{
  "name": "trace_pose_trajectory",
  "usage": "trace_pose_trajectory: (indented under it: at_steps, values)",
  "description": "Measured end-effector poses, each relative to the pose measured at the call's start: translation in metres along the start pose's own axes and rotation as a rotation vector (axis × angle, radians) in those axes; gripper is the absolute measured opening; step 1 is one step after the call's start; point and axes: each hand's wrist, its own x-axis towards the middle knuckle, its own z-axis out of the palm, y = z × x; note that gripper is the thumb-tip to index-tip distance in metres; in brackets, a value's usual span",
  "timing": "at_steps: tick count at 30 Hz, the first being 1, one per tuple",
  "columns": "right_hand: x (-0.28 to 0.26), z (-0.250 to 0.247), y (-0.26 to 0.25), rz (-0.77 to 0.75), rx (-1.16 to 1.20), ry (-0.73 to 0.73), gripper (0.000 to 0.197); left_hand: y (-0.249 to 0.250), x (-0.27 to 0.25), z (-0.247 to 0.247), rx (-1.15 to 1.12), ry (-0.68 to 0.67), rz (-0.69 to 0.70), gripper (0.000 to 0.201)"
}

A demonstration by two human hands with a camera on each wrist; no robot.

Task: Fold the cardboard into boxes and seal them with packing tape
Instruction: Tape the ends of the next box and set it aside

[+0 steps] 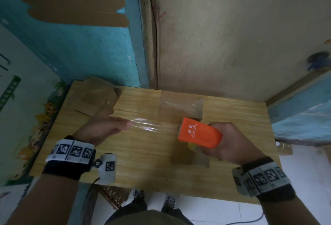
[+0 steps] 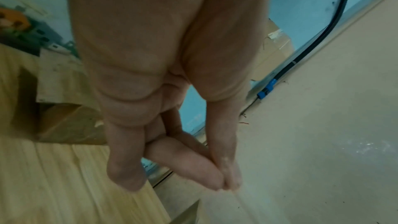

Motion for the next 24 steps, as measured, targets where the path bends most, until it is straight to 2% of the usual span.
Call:
trace_pose_trajectory:
  at_steps: [1,3,4,5,10,14,19,24]
  values:
    - [-0.001,-0.003,0.001,0.011,-0.01,-0.007,0.038,0.001,0.001,-0.001,-0.02,0.006,-0.009,0.11]
    - [-0.002,-0.004,0.0,0.029,0.023,-0.008,0.037,-0.003,0.003,0.006,-0.057,0.054,-0.02,0.07]
    - [-0.002,-0.004,0.0,0.04,0.052,-0.004,0.037,-0.006,0.005,0.011,-0.069,0.068,-0.018,0.057]
    - [-0.002,-0.005,0.001,0.051,0.057,0.0,0.038,-0.008,0.007,0.016,-0.087,0.066,-0.022,0.053]
    - [-0.011,-0.016,0.01,0.123,-0.102,-0.022,0.05,-0.013,0.011,0.033,-0.128,-0.061,-0.117,0.056]
    - [-0.025,-0.025,0.021,0.166,0.063,-0.014,0.04,-0.021,0.014,0.054,-0.117,-0.129,-0.1,0.039]
    - [-0.03,-0.009,0.032,0.207,0.154,-0.044,0.039,-0.024,0.02,0.063,-0.121,-0.071,-0.092,0.033]
    - [-0.021,0.013,0.032,0.142,0.177,-0.028,0.038,-0.038,0.024,0.057,-0.131,0.018,-0.144,0.031]
